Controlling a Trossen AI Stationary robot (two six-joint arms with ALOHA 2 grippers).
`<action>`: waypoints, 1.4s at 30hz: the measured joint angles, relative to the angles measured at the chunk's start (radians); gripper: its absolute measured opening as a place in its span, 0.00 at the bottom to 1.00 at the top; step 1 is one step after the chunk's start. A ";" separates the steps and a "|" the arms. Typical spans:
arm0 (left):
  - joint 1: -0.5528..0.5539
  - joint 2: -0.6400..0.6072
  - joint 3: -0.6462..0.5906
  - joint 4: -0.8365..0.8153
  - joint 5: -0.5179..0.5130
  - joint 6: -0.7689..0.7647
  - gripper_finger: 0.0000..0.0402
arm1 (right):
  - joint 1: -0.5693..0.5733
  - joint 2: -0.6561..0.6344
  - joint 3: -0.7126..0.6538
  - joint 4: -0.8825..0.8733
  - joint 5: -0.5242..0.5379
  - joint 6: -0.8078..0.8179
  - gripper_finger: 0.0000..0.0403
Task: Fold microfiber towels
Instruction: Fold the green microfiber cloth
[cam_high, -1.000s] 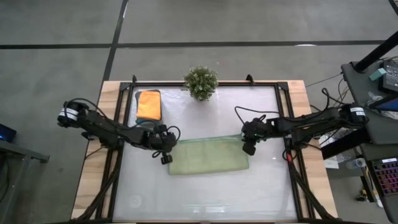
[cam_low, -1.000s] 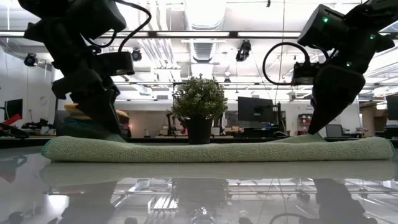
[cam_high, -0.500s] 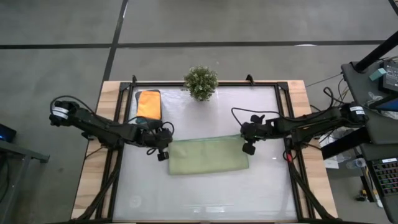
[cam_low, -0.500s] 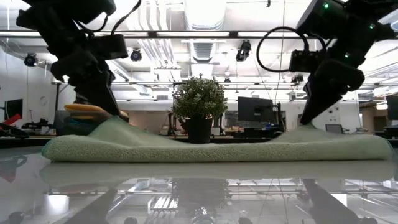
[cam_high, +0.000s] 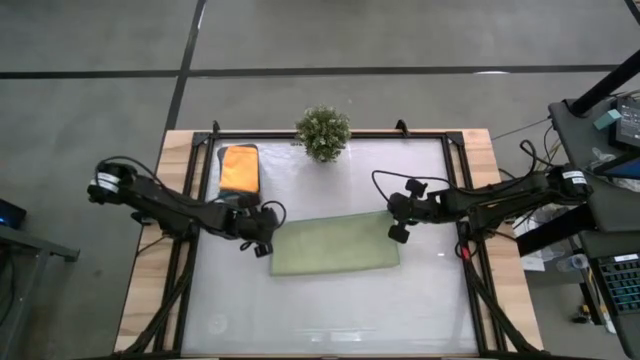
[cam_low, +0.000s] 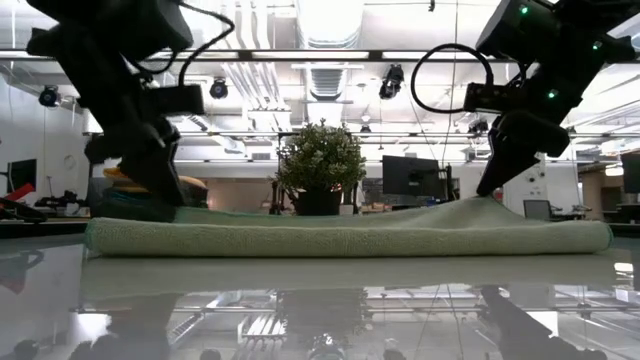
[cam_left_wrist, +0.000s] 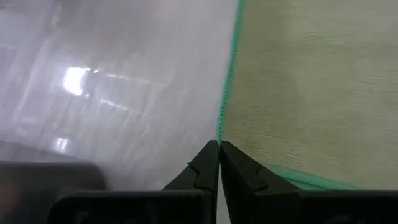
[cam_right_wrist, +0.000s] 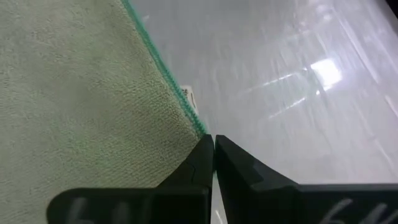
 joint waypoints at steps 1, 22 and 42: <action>0.000 0.013 0.000 0.001 -0.013 -0.012 0.00 | 0.000 0.000 0.000 0.002 0.000 0.000 0.02; 0.001 0.061 0.007 -0.009 -0.015 -0.049 0.03 | -0.006 0.000 0.000 0.004 0.023 0.038 0.27; -0.039 -0.062 0.033 0.141 0.074 -0.049 0.35 | 0.035 0.000 0.039 -0.024 -0.274 0.593 0.50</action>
